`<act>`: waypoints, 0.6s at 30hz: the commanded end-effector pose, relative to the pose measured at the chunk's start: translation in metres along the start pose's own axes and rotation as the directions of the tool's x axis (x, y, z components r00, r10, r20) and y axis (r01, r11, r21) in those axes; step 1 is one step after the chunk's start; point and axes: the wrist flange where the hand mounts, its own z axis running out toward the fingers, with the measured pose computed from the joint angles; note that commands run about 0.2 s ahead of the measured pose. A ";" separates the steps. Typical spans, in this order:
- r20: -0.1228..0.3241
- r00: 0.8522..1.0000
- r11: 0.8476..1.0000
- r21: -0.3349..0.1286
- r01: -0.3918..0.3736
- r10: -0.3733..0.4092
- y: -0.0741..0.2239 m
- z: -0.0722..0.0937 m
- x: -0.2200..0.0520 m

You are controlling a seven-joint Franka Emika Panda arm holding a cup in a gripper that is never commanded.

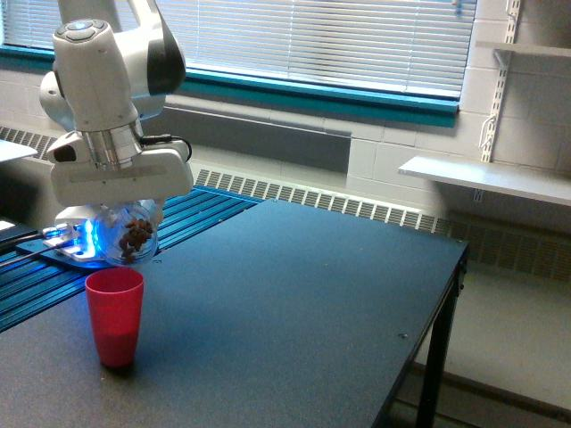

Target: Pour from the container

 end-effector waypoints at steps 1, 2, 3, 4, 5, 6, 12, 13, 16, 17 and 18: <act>0.013 0.999 0.999 -0.016 0.034 -0.033 -0.004 0.001 -0.005; 0.014 0.999 0.999 -0.018 0.034 -0.034 -0.004 0.002 -0.005; 0.018 0.999 0.999 -0.017 0.034 -0.034 -0.004 0.002 -0.005; 0.021 0.999 0.999 -0.016 0.035 -0.035 -0.004 0.002 -0.005; 0.022 0.999 0.999 -0.018 0.037 -0.037 -0.004 0.003 -0.006; 0.024 0.999 0.999 -0.018 0.038 -0.038 -0.004 0.003 -0.006; 0.036 0.999 0.999 -0.015 0.036 -0.036 -0.004 0.004 -0.005; 0.039 0.999 0.999 -0.015 0.036 -0.036 -0.004 0.004 -0.005; 0.047 0.998 0.999 -0.014 0.037 -0.036 -0.003 0.006 -0.006; 0.049 0.998 0.999 -0.014 0.037 -0.036 -0.003 0.006 -0.006; 0.049 0.998 0.999 -0.015 0.037 -0.036 -0.003 0.006 -0.006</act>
